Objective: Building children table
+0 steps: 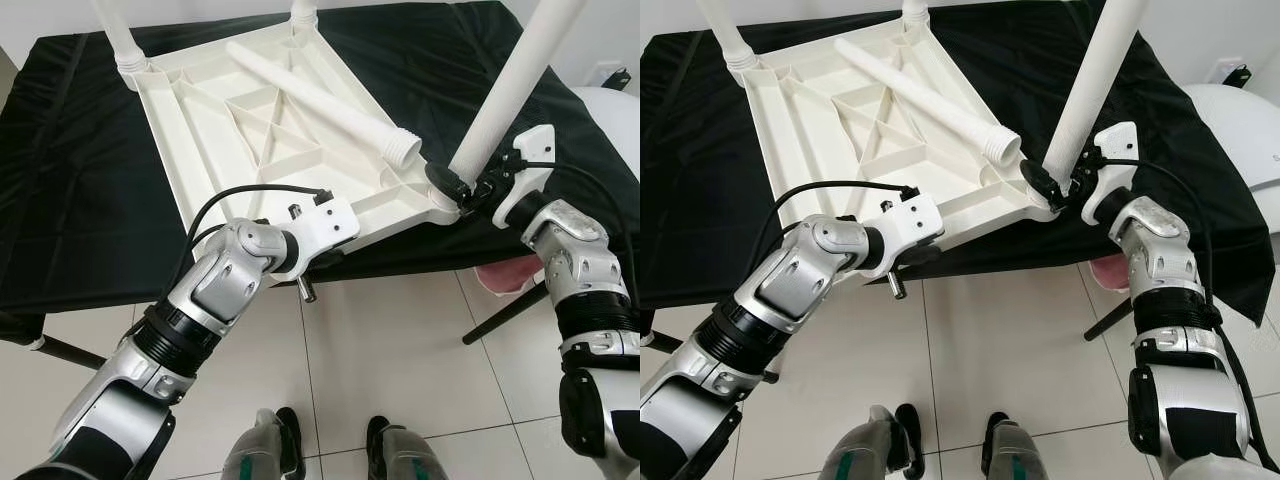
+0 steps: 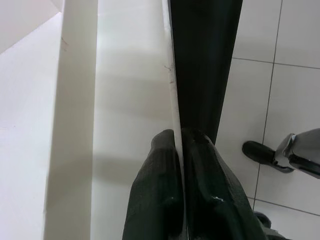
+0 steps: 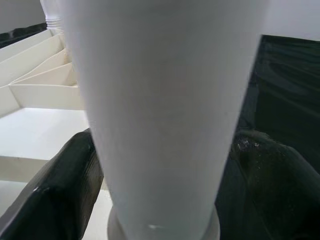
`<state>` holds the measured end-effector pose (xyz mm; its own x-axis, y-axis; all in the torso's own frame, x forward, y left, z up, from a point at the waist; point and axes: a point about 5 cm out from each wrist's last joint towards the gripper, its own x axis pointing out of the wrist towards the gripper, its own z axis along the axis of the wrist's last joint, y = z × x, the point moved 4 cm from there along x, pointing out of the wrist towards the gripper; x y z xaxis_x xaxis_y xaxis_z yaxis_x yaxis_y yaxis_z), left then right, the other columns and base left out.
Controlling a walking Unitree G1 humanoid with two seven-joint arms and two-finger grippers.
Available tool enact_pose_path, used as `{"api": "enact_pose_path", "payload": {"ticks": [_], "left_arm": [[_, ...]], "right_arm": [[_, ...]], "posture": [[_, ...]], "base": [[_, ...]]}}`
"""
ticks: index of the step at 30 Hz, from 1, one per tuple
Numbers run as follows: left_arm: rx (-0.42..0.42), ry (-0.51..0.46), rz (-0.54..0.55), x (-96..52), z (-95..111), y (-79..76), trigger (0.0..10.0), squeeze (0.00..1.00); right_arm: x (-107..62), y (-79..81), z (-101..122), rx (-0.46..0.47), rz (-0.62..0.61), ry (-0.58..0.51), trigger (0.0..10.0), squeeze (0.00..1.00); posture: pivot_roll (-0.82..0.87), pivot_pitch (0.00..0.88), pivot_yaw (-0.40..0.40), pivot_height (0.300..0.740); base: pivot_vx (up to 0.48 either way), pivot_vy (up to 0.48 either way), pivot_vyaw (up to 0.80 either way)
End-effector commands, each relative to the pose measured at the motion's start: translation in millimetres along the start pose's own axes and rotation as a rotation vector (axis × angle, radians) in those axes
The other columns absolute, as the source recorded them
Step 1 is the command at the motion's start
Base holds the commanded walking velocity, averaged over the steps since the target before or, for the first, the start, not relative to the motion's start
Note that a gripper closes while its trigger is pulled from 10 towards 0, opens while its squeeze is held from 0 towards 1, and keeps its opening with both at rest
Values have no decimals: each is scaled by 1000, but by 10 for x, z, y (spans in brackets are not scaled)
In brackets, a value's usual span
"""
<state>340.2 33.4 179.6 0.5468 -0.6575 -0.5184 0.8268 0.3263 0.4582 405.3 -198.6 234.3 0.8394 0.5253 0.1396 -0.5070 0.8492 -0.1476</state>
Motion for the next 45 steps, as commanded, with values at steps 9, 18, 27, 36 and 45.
{"api": "enact_pose_path", "payload": {"ticks": [9,18,27,36,45], "left_arm": [[36,10,61,-70,25,107,10000,0],[34,8,60,-68,30,100,10000,0],[31,12,63,-75,16,101,10000,0],[32,10,64,-75,23,98,10000,0],[32,11,66,-73,25,95,10000,0]], "right_arm": [[-11,-14,-11,4,31,-8,10000,0],[1,-17,-15,6,43,-8,4118,0],[14,-2,-53,7,54,-2,10000,0],[27,26,-70,11,69,-2,4667,0],[45,63,-90,12,85,1,10000,0]], "posture": [[-104,208,74,740],[-103,211,70,740],[-97,207,67,740],[-97,203,66,740],[-93,201,60,740]], "base": [[0,0,0],[0,0,0],[0,0,0],[0,0,0],[0,0,0]]}}
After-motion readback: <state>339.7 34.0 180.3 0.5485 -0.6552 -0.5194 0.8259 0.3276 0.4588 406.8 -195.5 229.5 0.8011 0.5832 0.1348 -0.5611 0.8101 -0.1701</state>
